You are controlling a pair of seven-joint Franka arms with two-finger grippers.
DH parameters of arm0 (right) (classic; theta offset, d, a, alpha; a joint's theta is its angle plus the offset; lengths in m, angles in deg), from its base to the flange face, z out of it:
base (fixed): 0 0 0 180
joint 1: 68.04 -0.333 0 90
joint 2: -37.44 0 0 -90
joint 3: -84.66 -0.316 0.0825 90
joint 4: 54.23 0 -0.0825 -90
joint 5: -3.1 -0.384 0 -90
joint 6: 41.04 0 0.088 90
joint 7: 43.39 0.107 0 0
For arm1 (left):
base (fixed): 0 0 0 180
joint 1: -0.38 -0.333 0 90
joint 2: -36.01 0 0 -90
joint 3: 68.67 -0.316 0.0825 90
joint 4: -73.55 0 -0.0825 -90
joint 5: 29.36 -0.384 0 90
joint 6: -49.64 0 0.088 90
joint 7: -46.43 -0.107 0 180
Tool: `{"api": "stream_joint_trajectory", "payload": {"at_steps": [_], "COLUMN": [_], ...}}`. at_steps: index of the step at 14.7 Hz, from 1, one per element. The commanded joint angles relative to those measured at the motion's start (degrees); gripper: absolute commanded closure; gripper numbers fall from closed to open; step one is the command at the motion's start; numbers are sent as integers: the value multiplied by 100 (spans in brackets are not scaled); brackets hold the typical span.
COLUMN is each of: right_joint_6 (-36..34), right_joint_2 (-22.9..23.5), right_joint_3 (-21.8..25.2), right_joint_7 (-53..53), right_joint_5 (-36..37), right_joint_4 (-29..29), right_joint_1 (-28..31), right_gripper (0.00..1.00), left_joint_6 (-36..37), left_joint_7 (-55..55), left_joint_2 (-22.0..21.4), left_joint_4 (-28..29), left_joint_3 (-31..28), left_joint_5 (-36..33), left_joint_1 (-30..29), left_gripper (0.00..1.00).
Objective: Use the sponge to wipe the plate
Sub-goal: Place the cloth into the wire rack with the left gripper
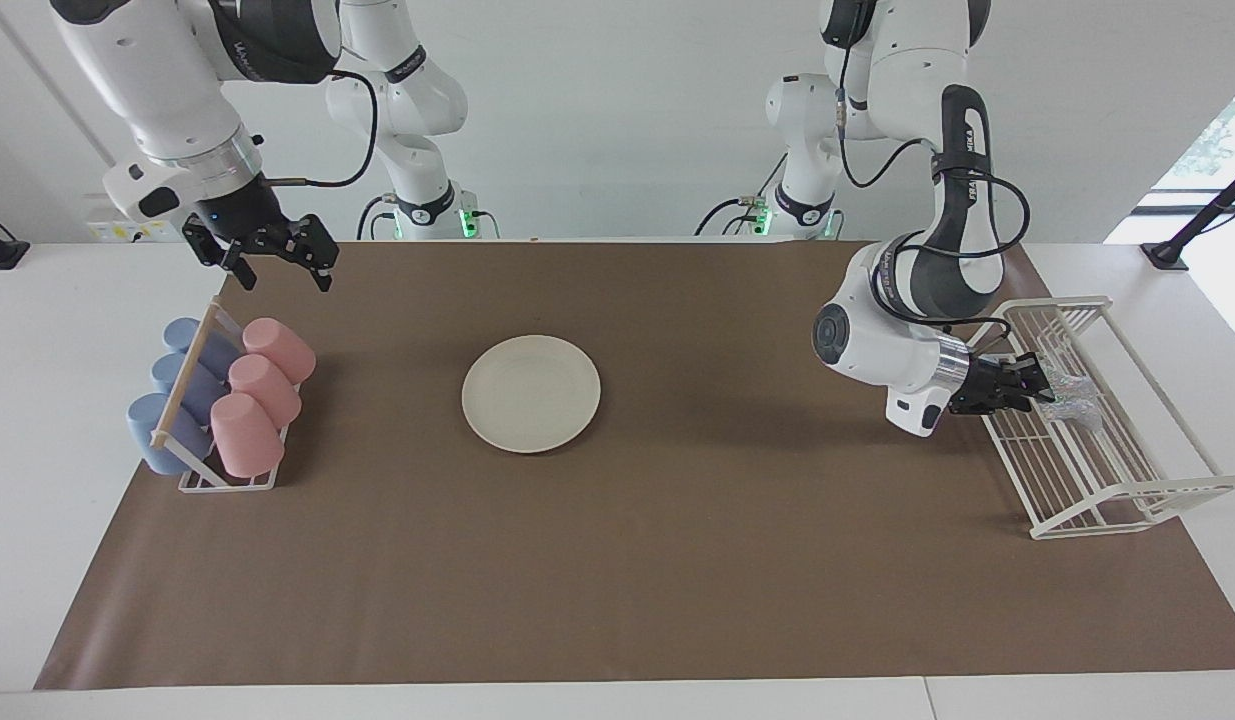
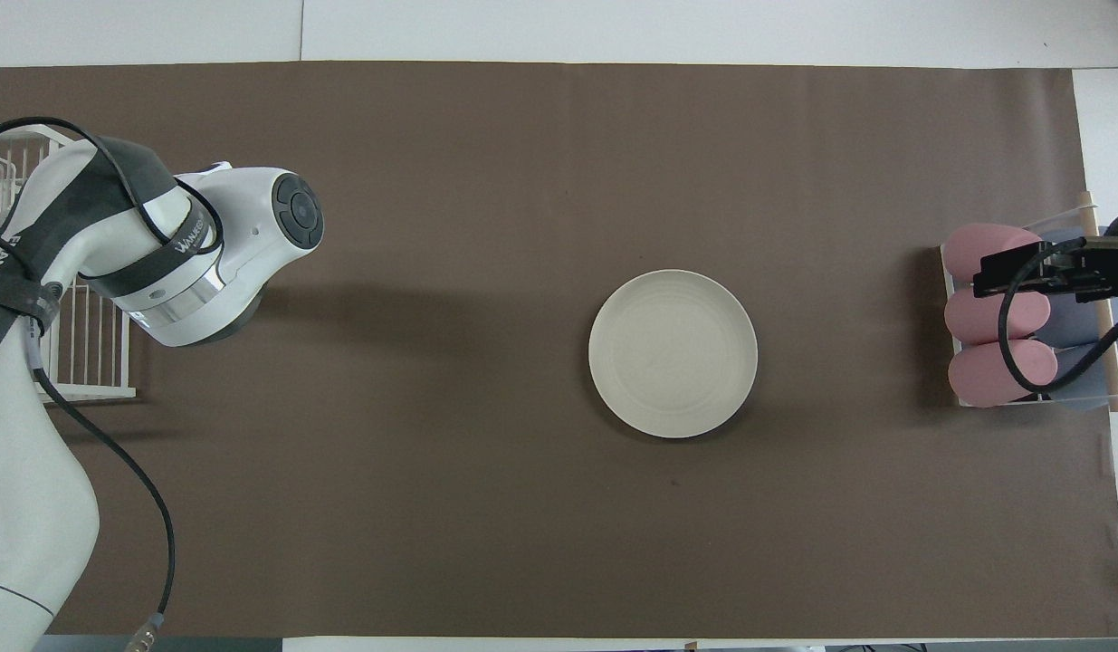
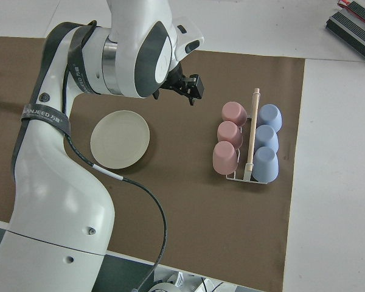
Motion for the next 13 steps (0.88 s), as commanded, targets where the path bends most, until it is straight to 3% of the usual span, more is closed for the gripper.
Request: {"api": "stream_joint_trajectory", "payload": {"at_steps": [1, 2, 3, 4, 8, 13], "right_joint_6": [40, 40, 40, 40, -100, -268], "right_joint_2": [-6, -6, -6, -6, 90, 161], "right_joint_3": [-37, -37, -37, -37, -29, 94], "right_joint_7": [-159, -159, -185, -185, -307, -466], "right_joint_5": [17, 17, 17, 8, -36, -36], "right_joint_4": [35, 35, 26, 9, -227, -369], "right_joint_1": [83, 91, 100, 100, 144, 153], "right_gripper": [0, 0, 0, 0, 0, 0], "left_joint_6": [-111, -111, -111, -102, -181, -252], "left_joint_7": [11, 11, 11, 3, -155, -1490], "left_joint_2": [61, 61, 61, 53, -61, -676], "left_joint_4": [-84, -84, -84, -84, -171, -820], "left_joint_3": [40, 40, 40, 40, 58, 49], "left_joint_5": [-64, -64, -64, -56, 390, 2611], "left_joint_1": [-103, -103, -94, -94, -163, -489], "left_gripper": [43, 34, 6, 0, 0, 0]}}
